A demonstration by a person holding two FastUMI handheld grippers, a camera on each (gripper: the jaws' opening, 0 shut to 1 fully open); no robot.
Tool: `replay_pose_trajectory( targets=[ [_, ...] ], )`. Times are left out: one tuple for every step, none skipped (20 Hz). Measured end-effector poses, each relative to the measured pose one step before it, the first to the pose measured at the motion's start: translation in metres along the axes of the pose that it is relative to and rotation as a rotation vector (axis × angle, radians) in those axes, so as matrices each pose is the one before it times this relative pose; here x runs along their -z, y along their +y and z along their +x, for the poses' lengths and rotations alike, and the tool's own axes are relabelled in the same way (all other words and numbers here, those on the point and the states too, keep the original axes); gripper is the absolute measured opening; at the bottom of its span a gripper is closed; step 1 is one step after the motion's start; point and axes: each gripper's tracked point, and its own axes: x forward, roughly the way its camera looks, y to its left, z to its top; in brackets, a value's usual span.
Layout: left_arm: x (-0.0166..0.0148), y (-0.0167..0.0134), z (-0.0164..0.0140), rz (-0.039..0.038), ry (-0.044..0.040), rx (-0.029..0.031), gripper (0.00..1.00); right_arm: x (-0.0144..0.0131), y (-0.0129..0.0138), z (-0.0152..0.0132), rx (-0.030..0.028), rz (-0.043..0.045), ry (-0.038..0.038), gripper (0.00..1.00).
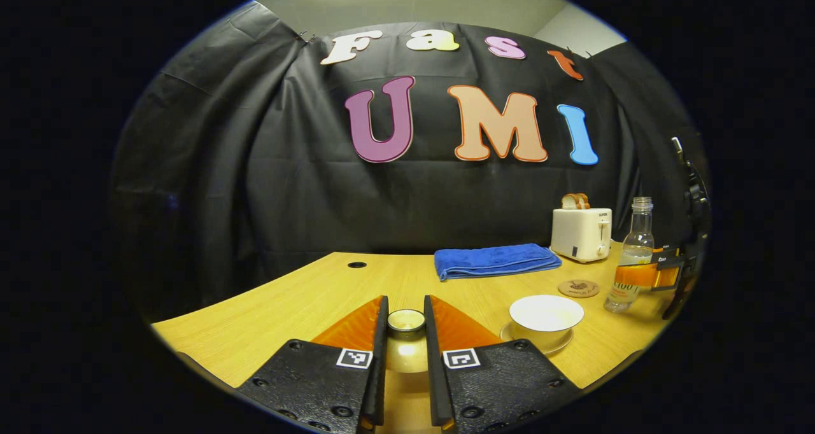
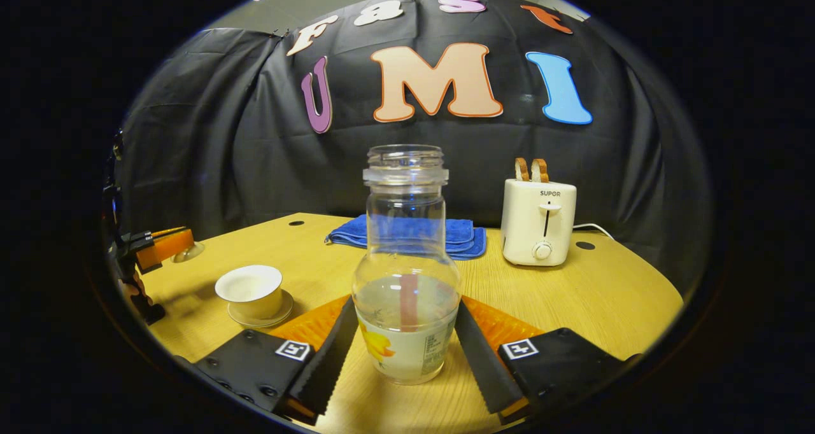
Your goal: Open the teacup lid with one hand, grasp the water bottle and pour water into the teacup with the other hand; after pouring, place the water bottle on the coaster and then close the teacup lid.
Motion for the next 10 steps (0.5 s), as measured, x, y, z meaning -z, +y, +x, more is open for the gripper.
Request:
replay_pose_trajectory(
  targets=[
    [0.00141,0.00183,0.00028,-0.00084,0.00287,-0.00659,0.25,0.00068,-0.00117,0.00257,0.00215,-0.00232,-0.00032,0.86],
    [-0.00094,0.00087,-0.00031,0.00105,-0.00028,-0.00344,0.25,-0.00154,0.00174,-0.00264,0.00421,-0.00408,-0.00084,0.81],
    [0.00055,0.00011,0.00010,-0.00040,-0.00048,-0.00035,0.25,-0.00092,0.00100,0.00052,0.00312,-0.00451,-0.00253,0.82],
    [0.00011,-0.00064,0.00012,0.00018,0.00069,-0.00016,0.25,-0.00046,0.00049,-0.00088,0.00134,-0.00759,-0.00242,0.81],
    [-0.00043,0.00034,-0.00030,-0.00027,-0.00056,-0.00019,0.25,-0.00051,0.00088,0.00063,0.00072,-0.00909,0.00068,0.81],
    [-0.00059,-0.00018,0.00013,0.00006,0.00031,-0.00012,0.25,0.00035,0.00091,-0.00024,0.00228,-0.00833,-0.00190,0.78],
    [0.00066,0.00021,-0.00009,-0.00015,-0.00008,-0.00010,0.25,-0.00139,0.00105,0.00037,0.00346,-0.00898,-0.00108,0.78],
    [-0.00018,-0.00020,-0.00017,0.00025,0.00076,-0.00002,0.25,0.00193,-0.00080,-0.00087,0.00562,-0.01123,0.00082,0.78],
    [0.00067,-0.00009,0.00092,-0.00032,-0.00039,0.00002,0.25,-0.00234,-0.00069,-0.00065,0.01030,-0.01887,-0.00390,0.78],
    [-0.00072,-0.00007,-0.00022,0.00008,0.00057,0.00000,0.25,-0.00006,-0.00193,-0.00007,0.01350,-0.02765,0.00007,0.79]
  ],
)
